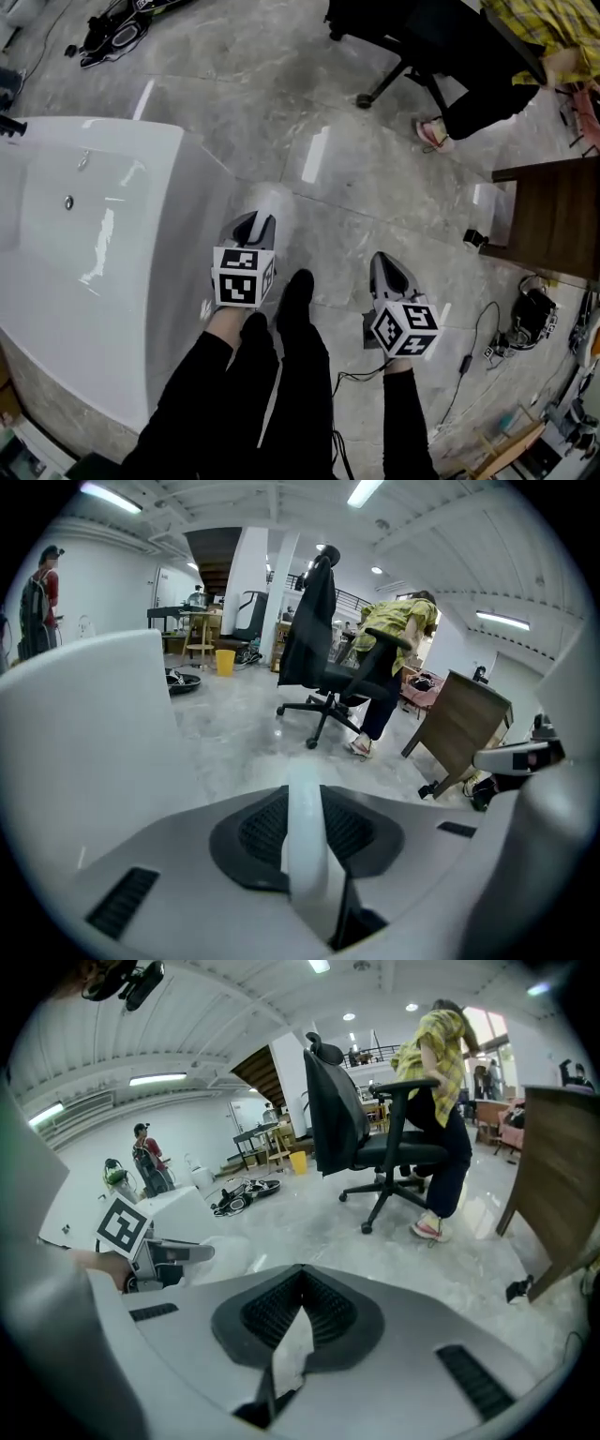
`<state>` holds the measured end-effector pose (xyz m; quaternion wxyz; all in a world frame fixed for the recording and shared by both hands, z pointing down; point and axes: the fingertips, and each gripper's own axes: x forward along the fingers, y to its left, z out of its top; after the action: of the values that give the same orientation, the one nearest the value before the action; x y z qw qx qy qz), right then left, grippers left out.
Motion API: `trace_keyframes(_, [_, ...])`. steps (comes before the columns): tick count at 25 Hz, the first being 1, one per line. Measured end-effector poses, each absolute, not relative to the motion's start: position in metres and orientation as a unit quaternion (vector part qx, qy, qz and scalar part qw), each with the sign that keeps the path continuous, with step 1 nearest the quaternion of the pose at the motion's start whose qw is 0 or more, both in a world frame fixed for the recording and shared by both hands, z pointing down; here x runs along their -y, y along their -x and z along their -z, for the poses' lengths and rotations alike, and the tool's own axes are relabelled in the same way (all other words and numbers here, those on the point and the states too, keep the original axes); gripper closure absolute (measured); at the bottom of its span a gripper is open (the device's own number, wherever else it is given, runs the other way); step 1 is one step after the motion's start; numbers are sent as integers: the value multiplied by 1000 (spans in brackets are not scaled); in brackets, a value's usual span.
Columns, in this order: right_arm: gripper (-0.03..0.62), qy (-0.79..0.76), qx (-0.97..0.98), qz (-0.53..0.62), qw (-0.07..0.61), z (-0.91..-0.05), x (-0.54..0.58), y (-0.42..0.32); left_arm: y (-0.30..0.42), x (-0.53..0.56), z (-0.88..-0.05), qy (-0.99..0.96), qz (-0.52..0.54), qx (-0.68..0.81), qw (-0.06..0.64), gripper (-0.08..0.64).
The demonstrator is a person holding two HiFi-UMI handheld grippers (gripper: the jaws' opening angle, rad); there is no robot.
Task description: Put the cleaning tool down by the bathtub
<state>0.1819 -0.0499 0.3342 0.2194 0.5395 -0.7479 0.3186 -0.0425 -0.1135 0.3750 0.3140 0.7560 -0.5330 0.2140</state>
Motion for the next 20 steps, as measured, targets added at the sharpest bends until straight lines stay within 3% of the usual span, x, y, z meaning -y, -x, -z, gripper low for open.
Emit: trace_keyframes(20, [591, -511, 771, -304, 226, -527, 99, -177, 43, 154, -571, -757, -207, 543, 300, 460])
